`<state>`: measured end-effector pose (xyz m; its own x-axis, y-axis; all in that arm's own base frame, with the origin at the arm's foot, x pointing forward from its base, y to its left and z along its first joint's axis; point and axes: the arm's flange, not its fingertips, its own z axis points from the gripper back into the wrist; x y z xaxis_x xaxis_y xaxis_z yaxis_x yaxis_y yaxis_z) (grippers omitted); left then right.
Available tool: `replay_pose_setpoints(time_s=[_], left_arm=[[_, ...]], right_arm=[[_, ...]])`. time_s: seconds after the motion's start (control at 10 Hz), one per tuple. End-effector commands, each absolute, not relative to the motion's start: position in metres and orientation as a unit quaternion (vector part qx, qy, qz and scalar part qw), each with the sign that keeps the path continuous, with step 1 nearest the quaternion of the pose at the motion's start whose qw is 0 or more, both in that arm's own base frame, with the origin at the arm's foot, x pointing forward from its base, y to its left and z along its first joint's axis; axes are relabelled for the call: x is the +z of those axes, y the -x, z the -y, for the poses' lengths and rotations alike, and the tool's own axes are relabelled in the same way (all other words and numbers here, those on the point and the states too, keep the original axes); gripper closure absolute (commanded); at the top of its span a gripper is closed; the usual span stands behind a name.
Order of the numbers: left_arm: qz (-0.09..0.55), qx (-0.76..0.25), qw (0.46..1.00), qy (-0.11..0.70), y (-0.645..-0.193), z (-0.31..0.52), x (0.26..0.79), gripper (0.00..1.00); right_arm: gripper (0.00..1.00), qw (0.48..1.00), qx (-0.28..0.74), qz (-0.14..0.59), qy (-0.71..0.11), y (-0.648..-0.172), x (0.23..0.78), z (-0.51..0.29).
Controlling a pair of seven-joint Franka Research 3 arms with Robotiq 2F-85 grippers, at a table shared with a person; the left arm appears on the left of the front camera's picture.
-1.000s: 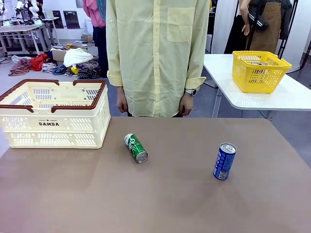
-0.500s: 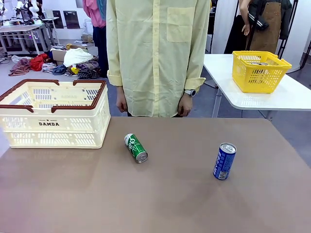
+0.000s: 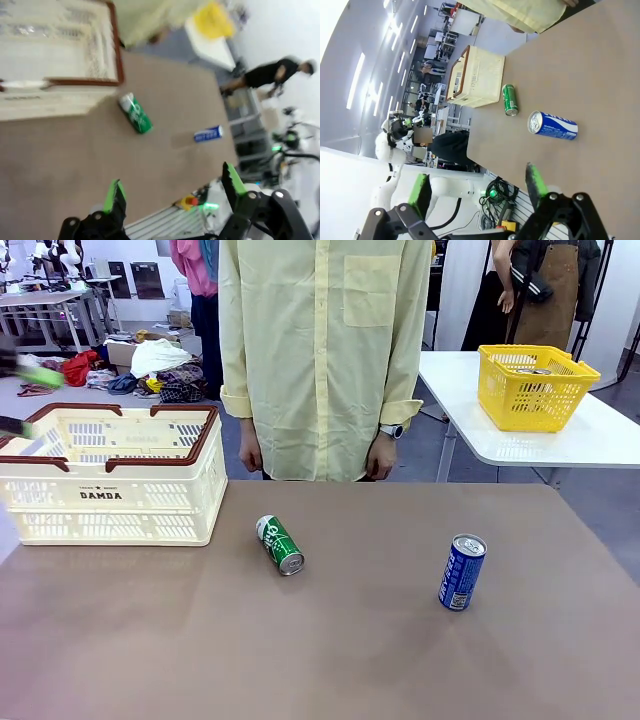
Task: Place the drinks into the Shopping basket.
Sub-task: Pick up one drink and place it into the Shopping basket.
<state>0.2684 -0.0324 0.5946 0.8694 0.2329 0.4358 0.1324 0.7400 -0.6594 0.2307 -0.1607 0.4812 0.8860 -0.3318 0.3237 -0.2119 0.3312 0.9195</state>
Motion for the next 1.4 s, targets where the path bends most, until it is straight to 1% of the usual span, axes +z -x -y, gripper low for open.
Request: replay_pose_setpoints(time_s=[0.0,0.1,0.2,0.3,0.4,0.5,0.6,0.7,1.0,1.1,1.3], left_arm=[[0.176,-0.003,0.944,0.280,-0.290,0.125,0.566,0.00],[0.164,-0.040,0.955,0.245,-0.297,0.180,0.554,0.00],[0.139,-0.097,0.961,0.218,-0.298,0.225,0.542,0.00],[0.131,-0.119,0.966,0.188,-0.302,0.268,0.525,0.00],[0.174,-0.101,0.969,0.144,-0.311,0.298,0.506,0.00],[0.180,-0.086,0.972,0.120,-0.322,0.312,0.493,0.00],[0.152,-0.081,0.975,0.140,-0.334,0.309,0.492,0.00],[0.161,-0.128,0.965,0.160,-0.291,0.313,0.492,0.00],[0.161,-0.128,0.965,0.160,-0.291,0.313,0.492,0.00],[0.158,-0.133,0.965,0.159,-0.303,0.321,0.488,0.00],[0.078,-0.093,0.987,0.101,-0.354,0.347,0.470,0.00]], right_arm=[[0.00,0.774,-0.039,0.240,-0.585,-0.233,0.486,0.160],[0.00,0.774,-0.039,0.240,-0.585,-0.233,0.486,0.160],[0.00,0.774,-0.039,0.240,-0.585,-0.233,0.486,0.160],[0.00,0.774,-0.039,0.240,-0.585,-0.233,0.486,0.160],[0.00,0.774,-0.039,0.240,-0.585,-0.233,0.486,0.160],[0.00,0.774,-0.039,0.240,-0.585,-0.233,0.486,0.160],[0.00,0.774,-0.039,0.240,-0.585,-0.233,0.486,0.160],[0.00,0.774,-0.039,0.240,-0.585,-0.233,0.486,0.160],[0.00,0.774,-0.039,0.240,-0.585,-0.233,0.486,0.160],[0.00,0.774,-0.039,0.240,-0.585,-0.233,0.486,0.160],[0.00,0.774,-0.039,0.240,-0.585,-0.233,0.486,0.160]])
